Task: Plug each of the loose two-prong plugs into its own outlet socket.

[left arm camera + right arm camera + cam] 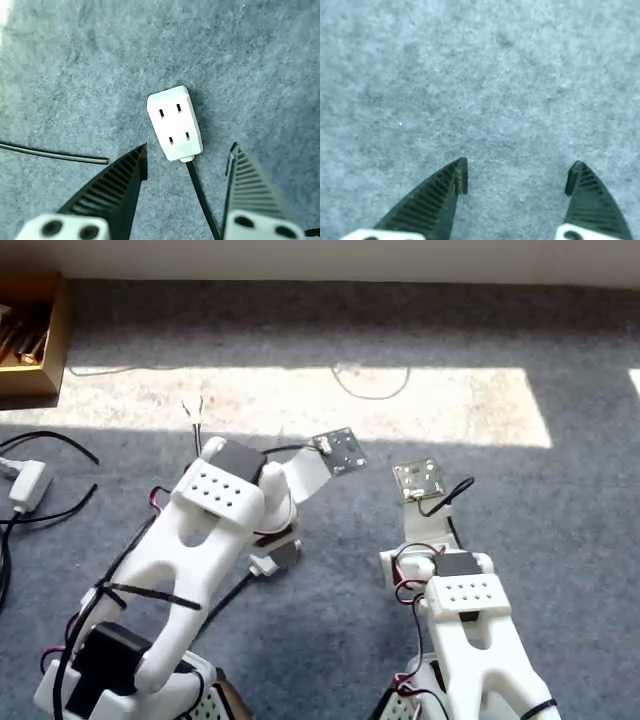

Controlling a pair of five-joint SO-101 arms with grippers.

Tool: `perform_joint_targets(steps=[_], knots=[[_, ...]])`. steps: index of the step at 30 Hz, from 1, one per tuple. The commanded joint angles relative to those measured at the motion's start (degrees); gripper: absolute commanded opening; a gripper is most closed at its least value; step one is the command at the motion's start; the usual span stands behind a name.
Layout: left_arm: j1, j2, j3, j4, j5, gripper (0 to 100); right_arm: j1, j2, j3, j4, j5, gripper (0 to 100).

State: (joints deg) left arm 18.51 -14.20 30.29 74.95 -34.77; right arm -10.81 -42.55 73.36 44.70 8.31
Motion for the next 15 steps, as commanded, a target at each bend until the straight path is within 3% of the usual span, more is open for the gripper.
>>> perform_joint_targets(steps=[1, 6, 15], knots=[[-4.70, -0.40, 3.12, -6.33, -0.18, 26, -0.31, -1.27, -0.31, -0.75, 0.53, 31.1], [-8.84, -0.04, 5.58, -8.26, -2.37, 26, -0.31, -1.27, -0.31, -0.75, 0.53, 31.1], [-5.85, -0.40, 9.10, -8.18, -2.64, 26, -0.48, -1.27, -0.31, -0.75, 0.53, 31.1]])
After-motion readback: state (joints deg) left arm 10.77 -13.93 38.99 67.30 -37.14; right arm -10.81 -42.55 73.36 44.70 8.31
